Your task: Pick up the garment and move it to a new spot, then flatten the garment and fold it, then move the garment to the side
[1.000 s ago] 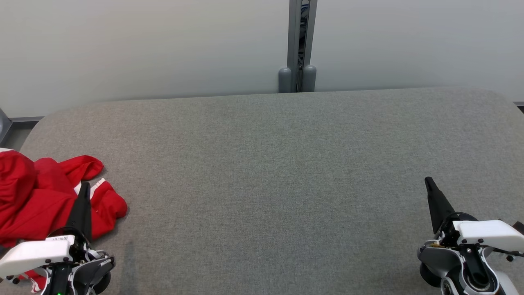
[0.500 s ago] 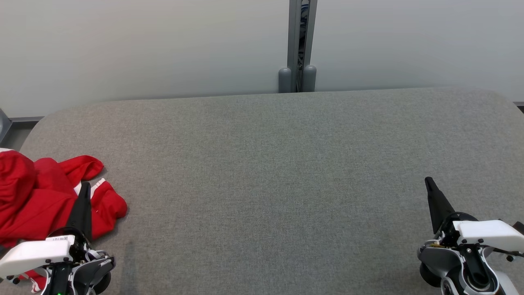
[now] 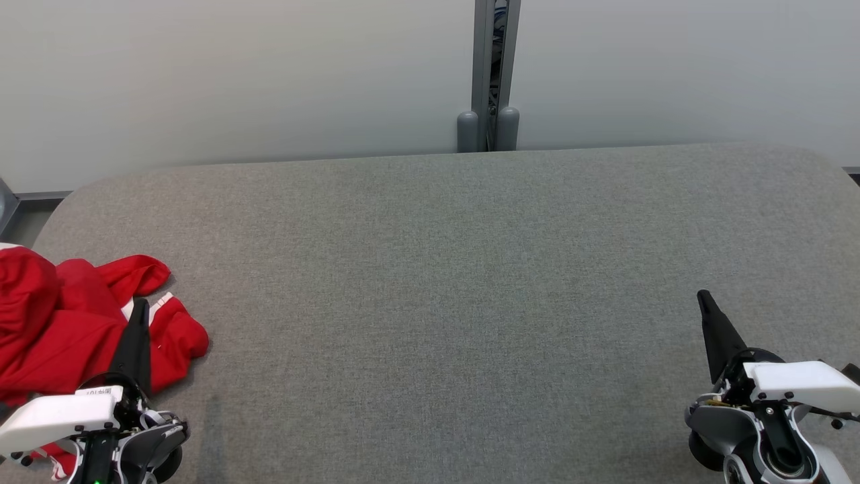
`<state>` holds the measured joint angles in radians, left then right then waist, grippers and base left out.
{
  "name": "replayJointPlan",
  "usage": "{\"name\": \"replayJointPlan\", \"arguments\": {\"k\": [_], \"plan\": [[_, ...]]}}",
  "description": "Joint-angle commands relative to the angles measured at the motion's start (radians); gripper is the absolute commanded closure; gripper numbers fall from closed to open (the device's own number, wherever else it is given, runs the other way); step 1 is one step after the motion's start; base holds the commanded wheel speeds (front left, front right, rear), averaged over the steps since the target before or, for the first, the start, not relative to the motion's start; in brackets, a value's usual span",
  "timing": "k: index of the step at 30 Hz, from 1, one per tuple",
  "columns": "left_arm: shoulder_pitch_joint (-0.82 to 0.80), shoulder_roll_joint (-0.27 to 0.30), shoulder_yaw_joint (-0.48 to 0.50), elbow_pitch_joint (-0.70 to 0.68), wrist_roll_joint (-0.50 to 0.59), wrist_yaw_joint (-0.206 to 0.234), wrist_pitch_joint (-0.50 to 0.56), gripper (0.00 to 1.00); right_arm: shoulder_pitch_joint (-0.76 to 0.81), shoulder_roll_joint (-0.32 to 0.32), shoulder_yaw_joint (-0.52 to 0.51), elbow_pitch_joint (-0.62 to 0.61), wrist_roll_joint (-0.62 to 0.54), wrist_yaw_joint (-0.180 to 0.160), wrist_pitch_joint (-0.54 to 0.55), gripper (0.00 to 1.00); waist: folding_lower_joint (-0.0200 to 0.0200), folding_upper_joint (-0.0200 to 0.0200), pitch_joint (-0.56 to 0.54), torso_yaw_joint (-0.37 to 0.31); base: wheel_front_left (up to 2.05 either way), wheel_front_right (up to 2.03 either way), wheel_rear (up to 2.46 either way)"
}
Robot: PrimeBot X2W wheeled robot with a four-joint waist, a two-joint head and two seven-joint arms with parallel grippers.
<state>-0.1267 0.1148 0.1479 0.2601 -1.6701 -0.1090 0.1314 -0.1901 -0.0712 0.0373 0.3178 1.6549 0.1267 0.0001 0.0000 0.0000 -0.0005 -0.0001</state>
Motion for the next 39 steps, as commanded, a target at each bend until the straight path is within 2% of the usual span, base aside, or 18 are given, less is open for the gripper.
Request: {"name": "replayJointPlan", "arguments": {"k": [1,39], "plan": [[-0.014,0.003,0.005,0.0,0.006,-0.001,0.001,1.0,-0.004,-0.003,-0.004,0.003,-0.006,0.008,0.006,1.0,0.0,0.0,0.0,0.0,0.0,0.0,0.0],[-0.015,-0.003,0.012,0.0,0.013,0.0,0.007,1.0,-0.004,-0.002,-0.006,0.003,-0.008,0.008,0.008,1.0,0.0,0.0,0.0,0.0,0.0,0.0,0.0]]}}
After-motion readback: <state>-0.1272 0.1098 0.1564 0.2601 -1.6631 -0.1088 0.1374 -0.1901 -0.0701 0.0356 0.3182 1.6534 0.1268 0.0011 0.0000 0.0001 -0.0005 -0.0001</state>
